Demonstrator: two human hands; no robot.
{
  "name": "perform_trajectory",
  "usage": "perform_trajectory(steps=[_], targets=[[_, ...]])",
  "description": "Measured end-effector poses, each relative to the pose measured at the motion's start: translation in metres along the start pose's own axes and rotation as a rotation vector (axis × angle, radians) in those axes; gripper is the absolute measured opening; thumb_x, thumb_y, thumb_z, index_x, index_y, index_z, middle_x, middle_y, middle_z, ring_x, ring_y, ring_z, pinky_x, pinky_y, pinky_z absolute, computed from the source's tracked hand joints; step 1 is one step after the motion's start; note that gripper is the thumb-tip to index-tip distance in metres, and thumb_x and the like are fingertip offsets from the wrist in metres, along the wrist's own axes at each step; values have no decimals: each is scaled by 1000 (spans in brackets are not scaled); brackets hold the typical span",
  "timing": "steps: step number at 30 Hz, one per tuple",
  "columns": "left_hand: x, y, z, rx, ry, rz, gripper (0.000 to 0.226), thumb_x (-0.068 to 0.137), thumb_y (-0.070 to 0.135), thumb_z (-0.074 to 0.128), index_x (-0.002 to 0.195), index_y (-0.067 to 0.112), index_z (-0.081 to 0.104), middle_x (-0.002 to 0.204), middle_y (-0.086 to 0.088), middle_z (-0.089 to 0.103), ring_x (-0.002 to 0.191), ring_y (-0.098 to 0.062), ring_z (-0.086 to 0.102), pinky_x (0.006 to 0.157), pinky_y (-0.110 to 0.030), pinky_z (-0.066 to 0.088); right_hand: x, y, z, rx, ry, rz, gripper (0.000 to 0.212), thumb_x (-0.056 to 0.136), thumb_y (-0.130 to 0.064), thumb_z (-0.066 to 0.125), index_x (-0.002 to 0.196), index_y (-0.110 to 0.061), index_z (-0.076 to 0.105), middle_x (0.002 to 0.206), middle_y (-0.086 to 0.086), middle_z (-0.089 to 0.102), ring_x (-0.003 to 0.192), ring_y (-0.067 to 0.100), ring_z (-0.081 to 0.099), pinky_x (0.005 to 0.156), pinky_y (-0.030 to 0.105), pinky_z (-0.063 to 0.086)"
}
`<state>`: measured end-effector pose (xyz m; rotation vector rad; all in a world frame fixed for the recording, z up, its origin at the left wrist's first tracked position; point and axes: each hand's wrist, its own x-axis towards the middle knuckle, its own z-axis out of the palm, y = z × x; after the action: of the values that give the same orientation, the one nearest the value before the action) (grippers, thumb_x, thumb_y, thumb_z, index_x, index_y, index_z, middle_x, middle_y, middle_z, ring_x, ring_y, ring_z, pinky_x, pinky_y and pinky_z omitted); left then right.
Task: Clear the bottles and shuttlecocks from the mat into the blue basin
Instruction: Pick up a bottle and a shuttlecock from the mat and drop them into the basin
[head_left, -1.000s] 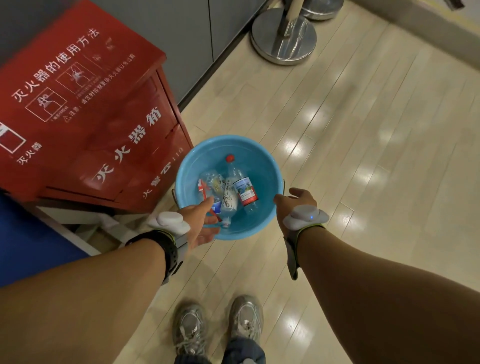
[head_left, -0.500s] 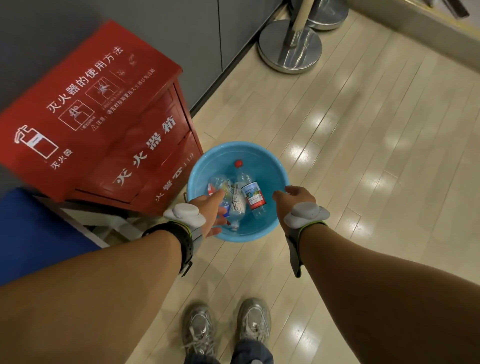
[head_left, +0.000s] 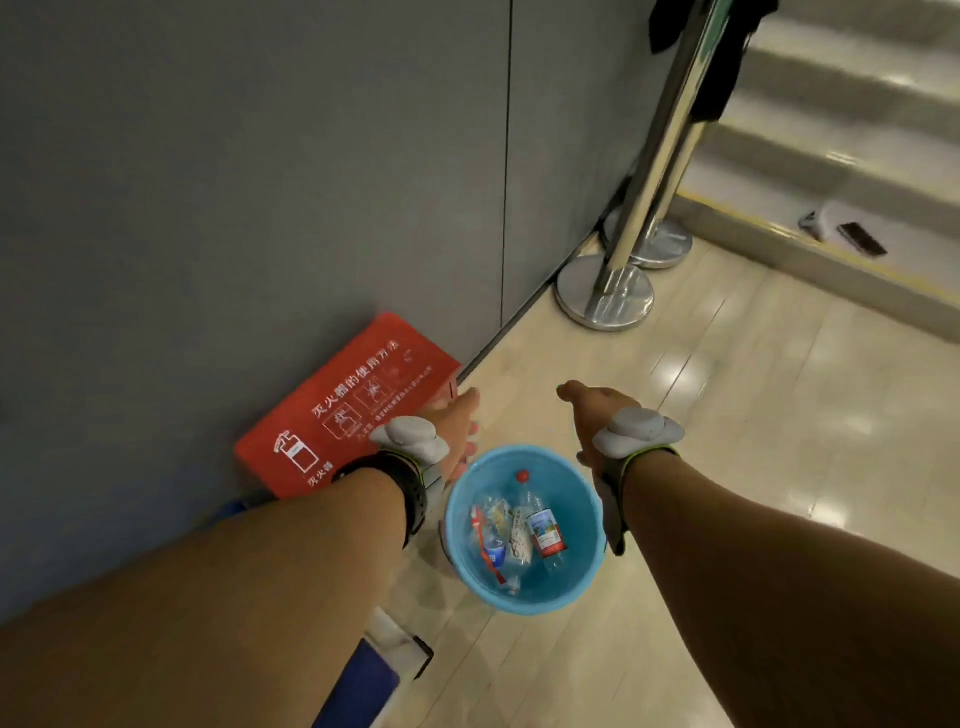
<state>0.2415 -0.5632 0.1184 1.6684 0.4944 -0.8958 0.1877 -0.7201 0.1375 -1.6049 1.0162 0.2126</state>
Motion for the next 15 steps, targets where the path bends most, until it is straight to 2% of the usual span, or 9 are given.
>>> perform_trajectory(steps=[3,5,8,11,13,15], targets=[[-83,83,-18,-13,32,163,36,94,45,50,116,18,59,88,1,57,71,-16,55,60,-25,37,-53,-96,-24,14,-62,-107,47,92,-32,54,133,-9,53,138,11,52,121,30,52,108,45,41],[-138,131,-30,-34,68,278,37,94,44,51,115,16,63,92,-1,61,80,-20,59,63,-28,41,-90,-150,-38,58,-99,-132,57,91,-35,55,139,-4,45,142,16,48,128,34,49,104,45,41],[-221,185,-53,-89,98,407,35,93,45,51,112,18,64,97,0,64,89,-23,64,66,-31,44,-156,-212,-56,116,-150,-192,62,88,-38,56,140,-6,44,143,17,48,131,36,47,102,45,42],[-282,202,-78,-143,138,461,39,92,48,50,114,20,65,105,0,67,98,-23,67,70,-32,48,-217,-243,-63,103,-178,-233,64,84,-41,58,138,-7,47,139,16,51,126,35,52,95,45,47],[-311,201,-94,-165,146,475,39,92,49,49,113,20,65,108,-1,67,99,-22,67,74,-32,48,-250,-253,-60,96,-232,-246,63,81,-44,57,134,-11,50,138,12,53,121,32,55,85,41,50],[-332,195,-110,-175,160,483,38,92,49,48,112,20,64,106,0,65,97,-21,66,76,-32,47,-276,-260,-52,104,-272,-275,53,82,-48,55,125,-16,56,130,6,58,109,25,57,72,34,49]])
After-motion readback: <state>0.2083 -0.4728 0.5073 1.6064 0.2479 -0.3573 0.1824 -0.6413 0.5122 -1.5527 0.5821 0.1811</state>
